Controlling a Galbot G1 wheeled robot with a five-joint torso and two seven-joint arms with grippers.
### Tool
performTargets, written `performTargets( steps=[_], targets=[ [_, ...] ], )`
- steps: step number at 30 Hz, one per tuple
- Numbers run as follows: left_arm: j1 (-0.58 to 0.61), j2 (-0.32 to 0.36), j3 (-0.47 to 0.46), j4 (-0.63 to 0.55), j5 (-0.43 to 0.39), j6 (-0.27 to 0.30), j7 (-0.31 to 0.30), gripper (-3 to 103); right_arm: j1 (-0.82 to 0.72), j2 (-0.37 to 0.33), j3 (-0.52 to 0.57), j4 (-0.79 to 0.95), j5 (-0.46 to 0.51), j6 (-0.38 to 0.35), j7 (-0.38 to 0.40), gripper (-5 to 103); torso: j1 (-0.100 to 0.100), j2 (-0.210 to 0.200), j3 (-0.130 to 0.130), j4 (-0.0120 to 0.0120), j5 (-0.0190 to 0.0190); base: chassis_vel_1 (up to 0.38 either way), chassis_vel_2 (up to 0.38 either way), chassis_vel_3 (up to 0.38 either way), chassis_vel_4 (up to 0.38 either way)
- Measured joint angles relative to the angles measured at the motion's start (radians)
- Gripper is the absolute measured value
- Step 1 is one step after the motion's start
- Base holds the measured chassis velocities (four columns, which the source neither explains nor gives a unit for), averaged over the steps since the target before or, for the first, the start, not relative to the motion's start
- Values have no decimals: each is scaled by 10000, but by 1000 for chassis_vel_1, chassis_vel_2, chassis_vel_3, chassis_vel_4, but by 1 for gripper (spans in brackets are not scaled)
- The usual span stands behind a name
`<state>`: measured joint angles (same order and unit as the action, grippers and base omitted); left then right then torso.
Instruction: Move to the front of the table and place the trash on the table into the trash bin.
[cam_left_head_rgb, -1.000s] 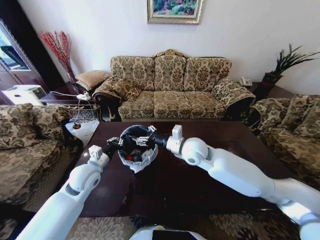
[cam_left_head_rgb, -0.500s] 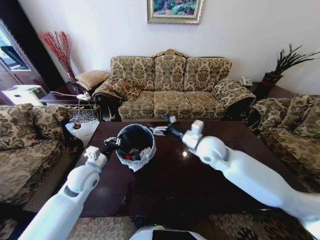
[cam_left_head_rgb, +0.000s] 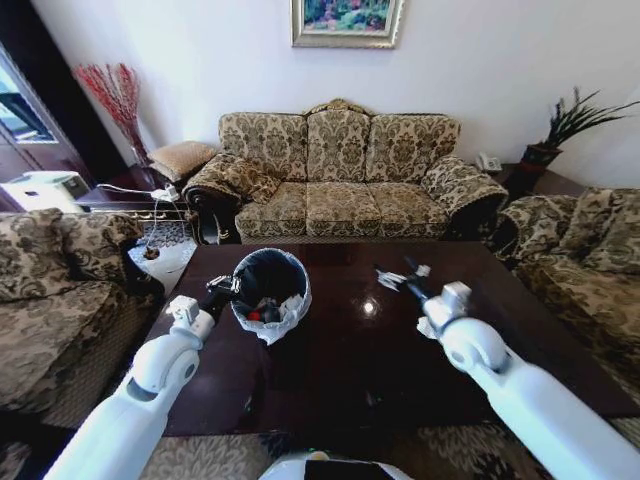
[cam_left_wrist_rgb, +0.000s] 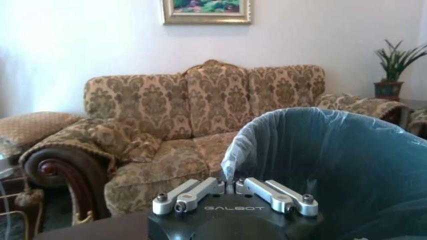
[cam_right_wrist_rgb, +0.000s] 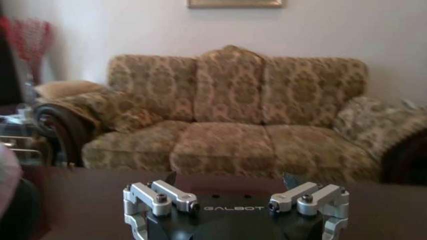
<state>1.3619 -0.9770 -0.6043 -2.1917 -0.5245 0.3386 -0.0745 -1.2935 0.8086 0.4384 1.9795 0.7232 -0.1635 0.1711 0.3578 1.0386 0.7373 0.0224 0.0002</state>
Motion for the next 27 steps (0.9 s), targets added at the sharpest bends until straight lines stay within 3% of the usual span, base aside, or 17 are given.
performTargets(
  steps=[11, 15, 19, 27],
  targets=[
    [186, -67, 47, -185, 146, -78, -12, 3, -277, 1048, 470, -2119, -408, 793, -898, 100, 2, 0, 1, 0, 0, -70, -66, -60, -72],
    [250, -148, 52, -268, 155, -112, -10, 3, 247, 1526, 64, -3209, -604, 947, -1412, 100, 2, -1, 2, -6, -1, -55, -46, -60, -63],
    [387, -222, 5, -396, 157, -177, -18, 3, 1435, 2189, -864, -4741, -777, 1268, -1563, 100, 2, -1, 2, 13, 1, 0, 0, 0, 0],
    [446, -343, -32, -483, 157, -183, -41, 3, 2427, 2597, -1824, -5962, -860, 1403, -1553, 100, 2, -3, 2, 3, -1, 0, 0, 0, 0]
  ],
)
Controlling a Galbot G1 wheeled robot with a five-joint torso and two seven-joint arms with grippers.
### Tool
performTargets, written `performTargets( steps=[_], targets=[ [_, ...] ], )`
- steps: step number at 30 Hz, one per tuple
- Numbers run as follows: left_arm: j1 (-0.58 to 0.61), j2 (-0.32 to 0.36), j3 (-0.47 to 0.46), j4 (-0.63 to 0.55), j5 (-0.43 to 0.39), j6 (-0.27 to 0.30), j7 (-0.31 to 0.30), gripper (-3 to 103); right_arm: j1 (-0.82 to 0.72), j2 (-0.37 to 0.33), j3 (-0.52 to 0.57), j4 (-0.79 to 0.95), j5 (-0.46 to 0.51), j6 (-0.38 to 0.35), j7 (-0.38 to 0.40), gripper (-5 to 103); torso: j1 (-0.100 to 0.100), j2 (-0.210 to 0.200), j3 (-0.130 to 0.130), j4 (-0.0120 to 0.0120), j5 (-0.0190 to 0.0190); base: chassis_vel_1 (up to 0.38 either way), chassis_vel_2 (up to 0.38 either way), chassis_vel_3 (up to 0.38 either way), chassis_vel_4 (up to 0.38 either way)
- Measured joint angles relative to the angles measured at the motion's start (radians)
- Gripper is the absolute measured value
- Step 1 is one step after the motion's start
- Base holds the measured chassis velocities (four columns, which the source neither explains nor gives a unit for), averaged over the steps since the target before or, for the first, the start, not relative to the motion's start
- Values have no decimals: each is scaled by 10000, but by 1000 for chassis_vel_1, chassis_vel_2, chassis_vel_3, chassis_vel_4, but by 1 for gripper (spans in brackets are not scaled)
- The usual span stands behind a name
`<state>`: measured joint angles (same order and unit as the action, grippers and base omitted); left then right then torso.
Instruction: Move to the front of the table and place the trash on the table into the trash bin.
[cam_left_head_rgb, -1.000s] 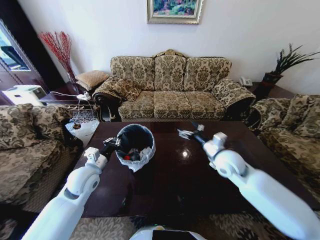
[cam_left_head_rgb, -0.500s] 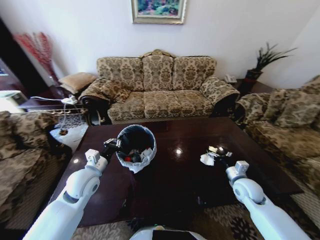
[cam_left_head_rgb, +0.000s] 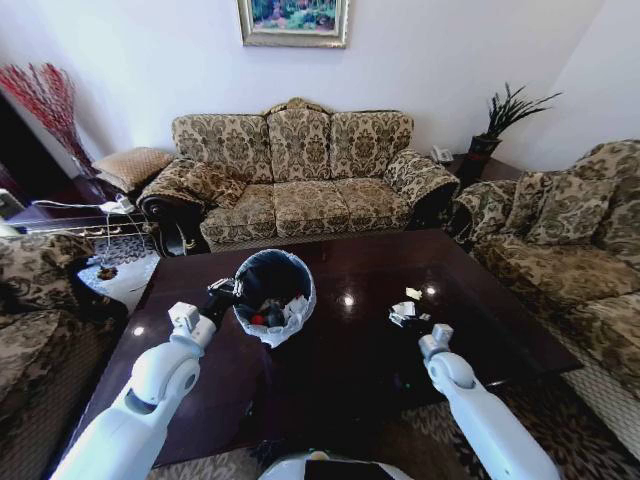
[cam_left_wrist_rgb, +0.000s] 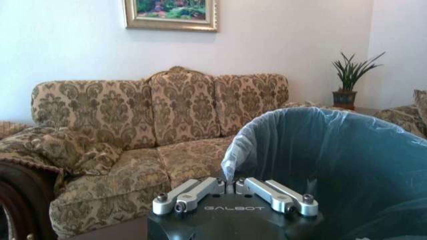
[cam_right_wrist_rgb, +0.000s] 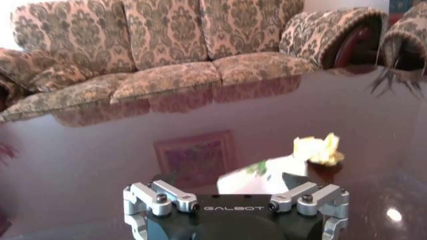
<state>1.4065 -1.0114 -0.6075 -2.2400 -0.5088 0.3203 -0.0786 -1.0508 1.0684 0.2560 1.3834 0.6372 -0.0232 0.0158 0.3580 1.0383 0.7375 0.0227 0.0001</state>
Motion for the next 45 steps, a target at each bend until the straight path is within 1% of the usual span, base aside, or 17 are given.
performTargets(
  steps=[13, 15, 17, 20, 22, 23, 24, 25, 27, 30, 33, 34, 37, 38, 40, 42, 45],
  targets=[
    [-31, -44, 29, 111, 12, -70, -6, 3, -87, -18, -6, 43, 44, 16, 437, 100, 0, 0, 0, -1, -3, 0, 0, 0, 0],
    [-41, -52, 56, 133, 18, -83, -6, 3, -96, -3, 5, 14, 45, 5, 446, 103, 0, 0, 0, -1, -2, 0, 0, 0, 0],
    [-45, -53, 70, 138, 19, -85, -5, 3, -96, 42, 18, -71, 25, 5, 464, 95, 0, 0, 0, -1, -2, 0, 0, 0, 0],
    [-46, -40, 59, 139, 19, -101, -5, 3, -96, 88, 25, -128, 6, 5, 470, 90, 0, 1, -1, -1, -2, 0, 0, 0, 0],
    [-39, -33, 35, 139, 19, -139, -5, 3, -94, 141, 27, -200, -8, 5, 467, 79, 0, 0, -1, 0, -2, 0, 0, 0, 0],
    [-39, -33, 35, 139, 19, -139, -5, 3, -94, 141, 27, -200, -8, 5, 467, 79, 0, 0, -1, 0, -2, 0, 0, 0, 0],
    [-30, -31, 27, 139, 19, -160, -5, 3, -79, 186, 28, -254, -10, 5, 467, 74, 0, 0, -1, 0, -2, 0, 0, 0, 0],
    [-23, -31, 21, 139, 19, -174, -5, 3, -63, 215, 32, -279, -11, 5, 467, 63, 0, 1, -1, 0, -3, 0, 0, 0, 0],
    [-23, -31, 18, 138, 19, -185, -6, 3, -57, 223, 31, -282, -10, 5, 469, 63, 0, 1, -1, 0, -3, 0, 0, 0, 0],
    [-28, -30, 13, 135, 13, -217, -6, 3, -43, 233, 20, -284, -11, -3, 473, 52, 0, 1, -1, -1, -2, 0, 0, 0, 0],
    [-34, -52, 8, 134, 12, -247, -6, 3, -2, 235, -7, -297, 4, -34, 482, 36, 0, 0, -1, 0, -2, 0, 0, 0, 0],
    [-34, -52, 8, 134, 12, -247, -6, 3, -2, 235, -7, -297, 4, -34, 482, 36, 0, 0, -1, 0, -2, 0, 0, 0, 0],
    [-39, -109, 8, 152, 12, -323, -4, 3, 84, 227, -56, -408, 16, -50, 482, 20, 0, 0, 0, 0, -2, 0, 0, 0, 0],
    [-39, -109, 8, 152, 12, -323, -4, 3, 84, 227, -56, -408, 16, -50, 482, 20, 0, 0, 0, 0, -2, 0, 0, 0, 0],
    [-52, -110, 3, 194, 12, -363, -2, 3, 130, 225, -90, -453, 18, -49, 483, 10, 0, 0, 0, 0, -1, 0, 0, 0, 0],
    [-69, -102, -6, 214, 11, -374, 0, 3, 156, 225, -117, -472, 21, -50, 483, 5, 0, 0, 0, 0, -2, 0, 0, 0, 0],
    [-92, -86, -18, 244, 7, -391, 1, 3, 206, 236, -160, -525, 22, -41, 484, 2, 0, 0, 0, 0, -1, 0, 0, 0, 0]
  ],
)
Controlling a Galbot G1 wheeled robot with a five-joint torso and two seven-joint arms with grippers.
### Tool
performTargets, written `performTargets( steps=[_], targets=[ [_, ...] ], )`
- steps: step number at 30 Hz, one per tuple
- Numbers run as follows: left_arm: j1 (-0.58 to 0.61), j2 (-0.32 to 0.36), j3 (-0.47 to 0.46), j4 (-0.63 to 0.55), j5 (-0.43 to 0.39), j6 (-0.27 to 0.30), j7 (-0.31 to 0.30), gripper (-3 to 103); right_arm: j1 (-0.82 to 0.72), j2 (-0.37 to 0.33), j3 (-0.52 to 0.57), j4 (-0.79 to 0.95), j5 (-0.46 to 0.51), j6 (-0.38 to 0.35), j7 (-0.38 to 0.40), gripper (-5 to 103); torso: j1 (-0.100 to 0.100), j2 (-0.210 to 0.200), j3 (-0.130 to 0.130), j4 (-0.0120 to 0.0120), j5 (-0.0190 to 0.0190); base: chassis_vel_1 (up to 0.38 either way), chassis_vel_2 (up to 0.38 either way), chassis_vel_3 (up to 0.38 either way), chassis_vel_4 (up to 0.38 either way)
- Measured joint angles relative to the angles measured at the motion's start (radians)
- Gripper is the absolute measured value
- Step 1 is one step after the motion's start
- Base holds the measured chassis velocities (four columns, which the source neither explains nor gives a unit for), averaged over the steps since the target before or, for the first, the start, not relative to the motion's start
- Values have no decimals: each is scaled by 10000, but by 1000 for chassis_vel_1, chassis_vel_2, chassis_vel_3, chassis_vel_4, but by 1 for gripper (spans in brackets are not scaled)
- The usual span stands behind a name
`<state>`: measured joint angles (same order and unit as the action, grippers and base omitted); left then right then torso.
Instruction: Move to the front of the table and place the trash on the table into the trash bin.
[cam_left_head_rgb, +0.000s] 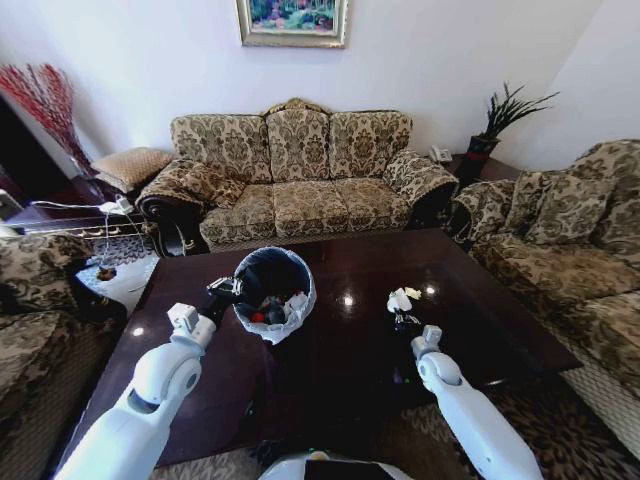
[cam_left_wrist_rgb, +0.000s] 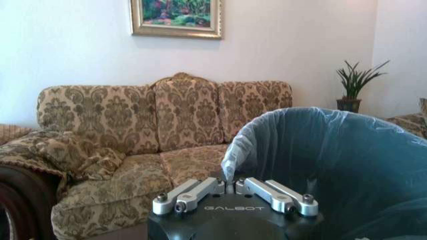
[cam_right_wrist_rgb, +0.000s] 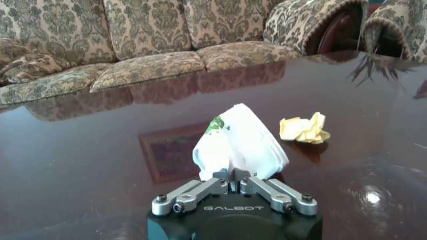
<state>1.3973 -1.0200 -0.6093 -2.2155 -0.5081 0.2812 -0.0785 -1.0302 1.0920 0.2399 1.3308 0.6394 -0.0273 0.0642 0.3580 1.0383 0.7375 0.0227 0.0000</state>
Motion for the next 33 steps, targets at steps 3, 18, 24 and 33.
performTargets(
  steps=[3, 18, 24, 33],
  targets=[
    [-16, 1, 0, 34, -9, -9, 3, 3, 80, 18, -45, -71, 0, 17, 1, 1, 0, 0, 0, 0, 0, 0, 0, 0, 0],
    [-145, 48, 186, 185, -10, -7, 23, 3, -267, -1295, -378, 5083, 1026, -615, 741, 1, -1, 1, -1, -4, 0, 0, 0, 0, 0],
    [-219, -11, 346, 247, 17, 124, 27, 3, 1164, -2304, -1951, 7638, 2944, -1281, 1423, 1, 0, 0, -1, 4, -2, 0, 0, 0, 0],
    [-125, 71, 369, 187, 76, 149, 46, 3, 3790, -3678, -3428, 9942, 5365, -2359, 912, 1, 0, 1, -1, -1, -2, 0, 0, 0, 0]
  ],
)
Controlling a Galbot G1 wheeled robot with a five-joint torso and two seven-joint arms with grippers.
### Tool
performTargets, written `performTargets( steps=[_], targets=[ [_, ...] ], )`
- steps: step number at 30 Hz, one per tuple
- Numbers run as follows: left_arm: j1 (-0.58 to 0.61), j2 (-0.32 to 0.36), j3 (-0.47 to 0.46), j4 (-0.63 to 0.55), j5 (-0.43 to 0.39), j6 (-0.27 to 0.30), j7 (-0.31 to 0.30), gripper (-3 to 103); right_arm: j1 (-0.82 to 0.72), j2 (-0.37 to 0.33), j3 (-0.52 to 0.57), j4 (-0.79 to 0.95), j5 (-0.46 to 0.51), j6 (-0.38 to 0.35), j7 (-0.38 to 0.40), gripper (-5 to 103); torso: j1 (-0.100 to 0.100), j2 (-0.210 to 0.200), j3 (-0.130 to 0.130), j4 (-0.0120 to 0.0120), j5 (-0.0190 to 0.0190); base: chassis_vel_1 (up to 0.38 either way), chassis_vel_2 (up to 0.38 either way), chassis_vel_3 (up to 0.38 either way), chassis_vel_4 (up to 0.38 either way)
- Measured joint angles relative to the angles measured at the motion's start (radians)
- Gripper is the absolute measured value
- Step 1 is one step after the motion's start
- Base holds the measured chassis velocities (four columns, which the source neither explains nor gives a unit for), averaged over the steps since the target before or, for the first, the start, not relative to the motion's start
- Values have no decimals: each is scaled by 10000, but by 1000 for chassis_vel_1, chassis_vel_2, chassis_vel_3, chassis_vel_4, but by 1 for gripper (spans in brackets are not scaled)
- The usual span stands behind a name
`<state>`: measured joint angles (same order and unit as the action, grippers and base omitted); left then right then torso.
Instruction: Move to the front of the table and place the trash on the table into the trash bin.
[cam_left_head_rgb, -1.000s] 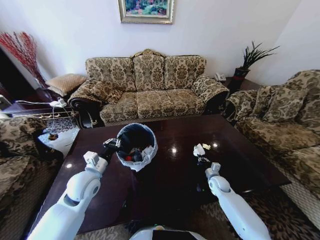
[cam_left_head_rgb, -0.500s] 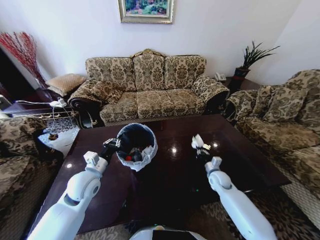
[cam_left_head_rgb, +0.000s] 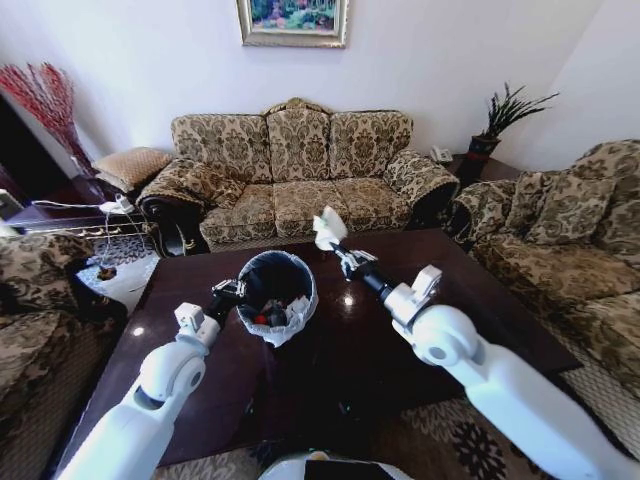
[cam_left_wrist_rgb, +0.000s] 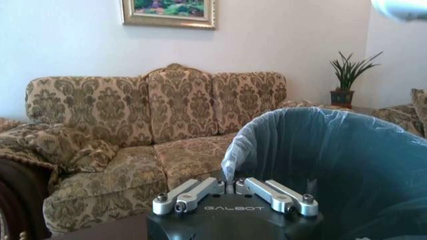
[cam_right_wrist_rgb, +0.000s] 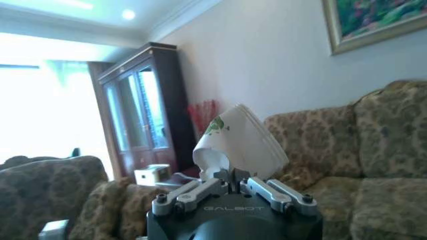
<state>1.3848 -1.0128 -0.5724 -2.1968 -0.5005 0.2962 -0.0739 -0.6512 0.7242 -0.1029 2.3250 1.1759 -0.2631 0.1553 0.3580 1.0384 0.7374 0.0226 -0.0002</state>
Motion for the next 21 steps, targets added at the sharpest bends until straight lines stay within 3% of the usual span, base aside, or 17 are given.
performTargets(
  steps=[5, 8, 12, 19, 21],
  targets=[
    [-42, -48, 118, -73, 17, 26, 6, 3, 587, -229, -984, 66, 697, -482, -173, 1, 0, -1, 0, -1, 1, 0, 0, 0, 0],
    [-6, -47, 106, -177, 29, 31, 5, 3, 1109, -496, -1975, 218, 1362, -827, 181, 1, 1, -1, 1, 1, 2, 0, 0, 0, 0],
    [39, -104, 61, -241, 73, 31, 6, 3, 1612, -631, -2676, 258, 1549, -1061, 346, -2, 0, 0, 0, -1, 1, 0, 0, 0, 0],
    [40, -134, 52, -307, 86, 31, 13, 3, 2068, -238, -2951, -76, 1869, -1083, 1003, 3, 1, -1, 1, 3, 2, 0, 0, 0, 0],
    [32, -123, 43, -315, 96, 58, 12, 3, 2100, -189, -2995, -314, 1827, -991, 1061, 9, 1, -1, 1, 2, 2, 0, 0, 0, 0]
  ],
)
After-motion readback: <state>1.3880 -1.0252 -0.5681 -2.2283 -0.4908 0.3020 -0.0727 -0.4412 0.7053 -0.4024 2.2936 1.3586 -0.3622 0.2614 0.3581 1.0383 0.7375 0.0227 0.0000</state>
